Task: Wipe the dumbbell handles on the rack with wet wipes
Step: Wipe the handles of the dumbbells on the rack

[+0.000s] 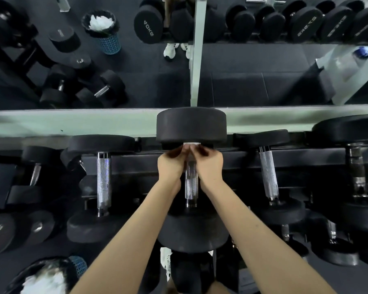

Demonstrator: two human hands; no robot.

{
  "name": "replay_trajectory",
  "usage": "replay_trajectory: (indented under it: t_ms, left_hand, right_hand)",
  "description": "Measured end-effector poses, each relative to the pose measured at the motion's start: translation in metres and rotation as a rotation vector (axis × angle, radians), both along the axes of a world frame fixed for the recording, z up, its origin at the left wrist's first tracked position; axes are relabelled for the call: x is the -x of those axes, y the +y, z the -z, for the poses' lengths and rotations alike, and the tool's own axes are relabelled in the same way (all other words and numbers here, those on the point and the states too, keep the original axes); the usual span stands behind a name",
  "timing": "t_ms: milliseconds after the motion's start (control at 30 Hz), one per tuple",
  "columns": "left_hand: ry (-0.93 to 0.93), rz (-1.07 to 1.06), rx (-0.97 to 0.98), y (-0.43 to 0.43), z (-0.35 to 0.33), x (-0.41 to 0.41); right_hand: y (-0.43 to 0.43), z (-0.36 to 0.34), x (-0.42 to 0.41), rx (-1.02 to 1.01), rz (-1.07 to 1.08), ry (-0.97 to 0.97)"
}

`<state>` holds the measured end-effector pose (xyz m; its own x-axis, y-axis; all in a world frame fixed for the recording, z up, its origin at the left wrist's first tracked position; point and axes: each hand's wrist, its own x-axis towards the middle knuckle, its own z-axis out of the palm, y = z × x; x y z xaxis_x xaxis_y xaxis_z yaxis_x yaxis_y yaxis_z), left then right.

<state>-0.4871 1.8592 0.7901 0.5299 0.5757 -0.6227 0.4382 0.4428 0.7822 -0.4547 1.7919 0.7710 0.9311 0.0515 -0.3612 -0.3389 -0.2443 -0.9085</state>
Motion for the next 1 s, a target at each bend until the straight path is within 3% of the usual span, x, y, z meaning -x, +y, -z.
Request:
replay_trajectory:
  t_ms: [233,400,600,800,1000]
  left_hand:
    - [-0.028,0.016,0.031,0.003,0.006,0.013]
    - [-0.046,-0.004,0.112,0.009,0.002,0.0]
    - [-0.076,0.143,0.027,0.009,0.006,0.023]
    - [-0.117,0.079,0.009,0.005,0.006,0.005]
    - [-0.154,0.236,-0.127,0.006,0.022,0.027]
  right_hand:
    - [-0.016,-0.005,0.013,-0.089,-0.02,0.192]
    - [-0.008,-0.013,-0.007,-0.243,0.056,0.229]
    - [-0.026,-0.011,0.009,-0.15,-0.082,0.296]
    - [-0.011,-0.014,-0.009,-0.284,0.073,0.363]
    - [-0.032,-0.01,0.005,-0.258,-0.134,0.292]
